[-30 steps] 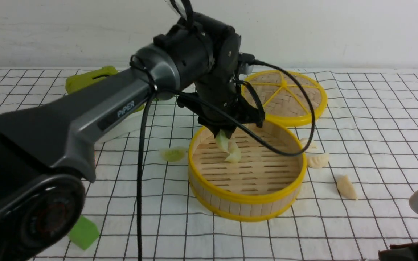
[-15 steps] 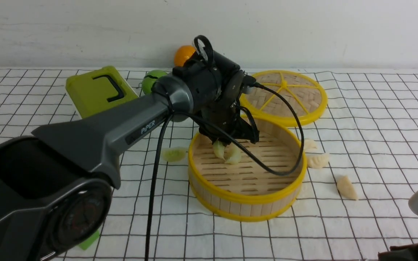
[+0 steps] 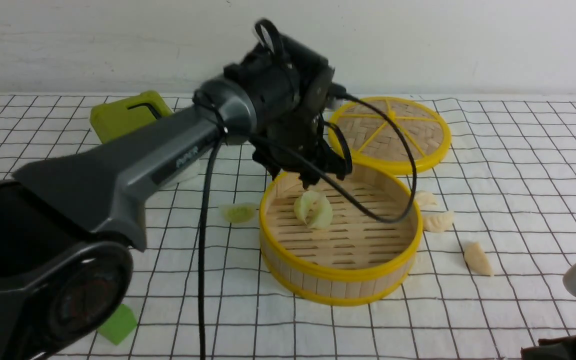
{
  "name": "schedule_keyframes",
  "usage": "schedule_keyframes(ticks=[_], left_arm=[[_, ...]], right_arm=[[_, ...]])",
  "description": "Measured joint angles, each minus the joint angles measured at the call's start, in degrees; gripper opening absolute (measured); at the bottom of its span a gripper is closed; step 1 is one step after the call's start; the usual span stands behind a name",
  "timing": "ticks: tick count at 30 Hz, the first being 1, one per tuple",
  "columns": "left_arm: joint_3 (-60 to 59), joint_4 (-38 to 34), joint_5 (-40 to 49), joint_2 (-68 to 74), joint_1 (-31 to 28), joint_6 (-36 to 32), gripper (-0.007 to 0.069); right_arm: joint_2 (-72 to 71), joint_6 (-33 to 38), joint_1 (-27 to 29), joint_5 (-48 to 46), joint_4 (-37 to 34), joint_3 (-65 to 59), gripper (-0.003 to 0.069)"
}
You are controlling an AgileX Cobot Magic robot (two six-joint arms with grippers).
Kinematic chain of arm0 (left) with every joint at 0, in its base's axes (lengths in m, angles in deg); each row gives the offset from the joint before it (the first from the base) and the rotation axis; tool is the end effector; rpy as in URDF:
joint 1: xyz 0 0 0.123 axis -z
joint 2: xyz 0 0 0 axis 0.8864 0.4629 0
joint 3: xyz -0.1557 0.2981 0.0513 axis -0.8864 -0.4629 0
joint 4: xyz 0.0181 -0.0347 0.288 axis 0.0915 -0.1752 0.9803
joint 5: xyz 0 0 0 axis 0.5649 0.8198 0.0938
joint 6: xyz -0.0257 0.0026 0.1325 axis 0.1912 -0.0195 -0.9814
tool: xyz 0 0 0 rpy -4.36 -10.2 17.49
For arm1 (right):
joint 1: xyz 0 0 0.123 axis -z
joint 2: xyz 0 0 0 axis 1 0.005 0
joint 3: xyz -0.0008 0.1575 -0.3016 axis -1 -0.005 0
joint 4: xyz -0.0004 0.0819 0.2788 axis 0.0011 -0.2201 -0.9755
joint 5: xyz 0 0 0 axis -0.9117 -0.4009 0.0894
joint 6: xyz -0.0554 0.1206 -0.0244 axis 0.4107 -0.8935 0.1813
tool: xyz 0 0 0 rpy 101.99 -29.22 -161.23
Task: Put the dumplings into the steamer on the table with the white tablecloth.
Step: 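Place the dumpling into the bamboo steamer basket with the left gripper, then reach for and grasp a dumpling on the table with the left gripper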
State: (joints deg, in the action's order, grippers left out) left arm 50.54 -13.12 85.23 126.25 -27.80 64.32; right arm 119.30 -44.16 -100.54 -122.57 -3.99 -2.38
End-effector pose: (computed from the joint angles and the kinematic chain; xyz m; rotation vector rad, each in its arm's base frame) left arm 0.5045 -0.3092 0.2815 0.5713 2.5359 0.0700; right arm 0.1691 0.0682 0.2321 -0.2951 2.4218 0.4251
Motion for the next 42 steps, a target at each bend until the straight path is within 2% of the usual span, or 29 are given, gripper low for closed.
schedule_keyframes(ticks=[5, 6, 8, 9, 10, 13, 18, 23, 30, 42], left_arm=[[0.1, -1.8, 4.3, -4.7, -3.6, -5.9, 0.0405], [-1.2, -5.3, 4.9, -5.2, -6.8, -10.5, 0.0402], [-3.2, -8.1, 4.8, -5.1, -8.3, -13.8, 0.0396], [-5.6, -11.5, 3.7, -4.3, -10.5, -18.9, 0.0393], [-5.6, -11.5, 3.7, -4.1, -10.7, -18.9, 0.0393], [-7.7, -15.2, 0.4, -1.1, -11.5, -27.4, 0.0384], [-7.9, -15.9, -3.0, 1.6, -11.3, -33.9, 0.038], [-7.9, -12.4, -3.4, 4.5, -11.3, -35.1, 0.0356], [-8.0, -12.1, -2.9, 5.1, -11.3, -35.1, 0.031], [-7.4, -11.5, -2.9, 6.1, -11.3, -34.4, 0.0099]], right_arm=[[0.0, 0.0, 0.0, 0.0, 0.0, 0.0, 0.0209], [0.0, 0.0, 0.0, 0.0, -0.1, 0.0, 0.021], [0.0, 0.0, 0.0, 0.0, -0.1, 0.0, 0.021], [0.0, 0.0, 0.0, 0.0, -0.2, 0.0, 0.021], [0.0, 0.0, 0.0, 0.0, -0.2, 0.0, 0.021], [0.0, 0.0, 0.0, 0.0, -0.4, 0.0, 0.0212], [0.0, 0.0, 0.0, 0.0, -0.4, 0.0, 0.0216], [0.0, 0.0, 0.0, 0.1, -0.4, 0.0, 0.0219], [0.0, 0.0, 0.0, 0.1, -0.4, 0.0, 0.0221], [0.0, 0.0, 0.0, 0.2, -0.2, 0.0, 0.0227]])
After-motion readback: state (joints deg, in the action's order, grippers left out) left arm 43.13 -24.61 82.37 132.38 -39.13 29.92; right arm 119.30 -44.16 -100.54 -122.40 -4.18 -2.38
